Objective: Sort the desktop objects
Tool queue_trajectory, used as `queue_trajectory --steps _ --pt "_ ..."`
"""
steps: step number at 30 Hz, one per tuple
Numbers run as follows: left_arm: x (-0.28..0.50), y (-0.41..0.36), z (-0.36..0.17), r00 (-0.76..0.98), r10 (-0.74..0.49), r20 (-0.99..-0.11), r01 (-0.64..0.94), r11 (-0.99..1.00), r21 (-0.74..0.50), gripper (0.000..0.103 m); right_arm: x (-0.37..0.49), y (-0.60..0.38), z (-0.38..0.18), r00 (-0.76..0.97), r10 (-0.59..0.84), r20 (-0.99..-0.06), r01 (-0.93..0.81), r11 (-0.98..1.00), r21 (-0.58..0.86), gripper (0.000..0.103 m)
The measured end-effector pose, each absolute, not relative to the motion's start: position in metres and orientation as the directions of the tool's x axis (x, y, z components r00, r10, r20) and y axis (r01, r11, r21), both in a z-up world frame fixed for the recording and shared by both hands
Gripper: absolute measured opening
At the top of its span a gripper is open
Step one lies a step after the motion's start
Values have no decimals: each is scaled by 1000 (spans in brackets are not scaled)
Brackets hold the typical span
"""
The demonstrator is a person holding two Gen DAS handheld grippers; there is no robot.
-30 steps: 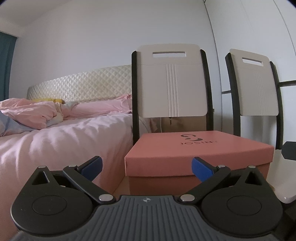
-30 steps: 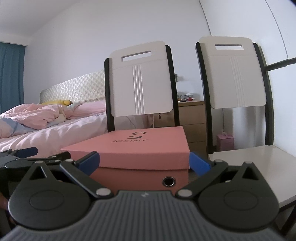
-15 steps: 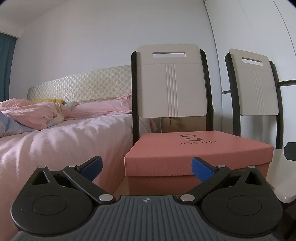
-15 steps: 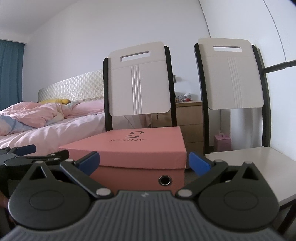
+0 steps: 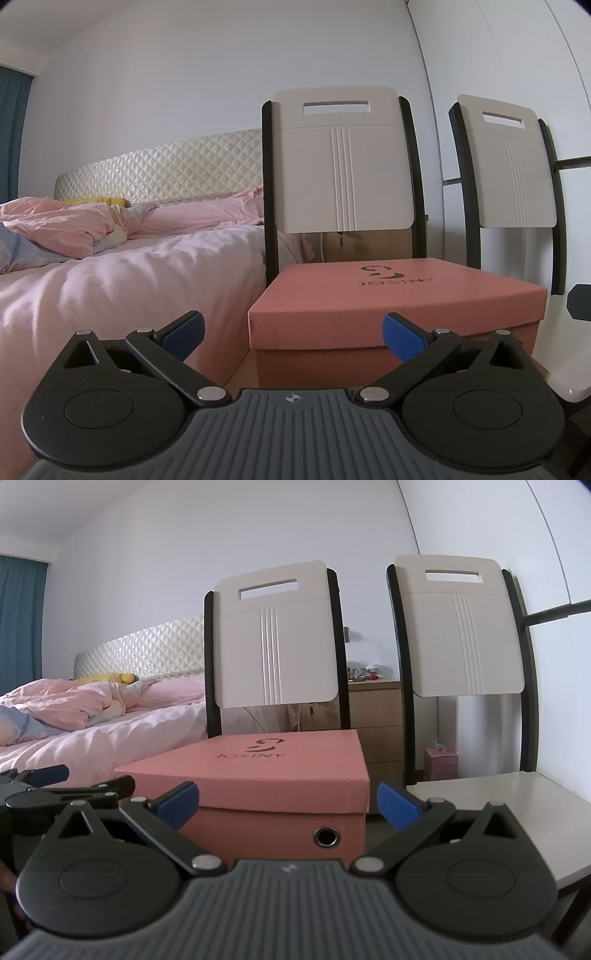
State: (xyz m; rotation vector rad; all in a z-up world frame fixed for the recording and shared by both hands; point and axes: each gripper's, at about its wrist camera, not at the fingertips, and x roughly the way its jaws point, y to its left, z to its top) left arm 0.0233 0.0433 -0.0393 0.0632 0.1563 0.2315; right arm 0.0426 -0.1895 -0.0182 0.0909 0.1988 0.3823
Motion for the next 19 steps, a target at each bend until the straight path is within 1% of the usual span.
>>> queue_trajectory --steps 19 --pt "24 42 -40 959 235 -155 -224 971 88 103 43 -190 -19 918 348 -193 -334 937 102 103"
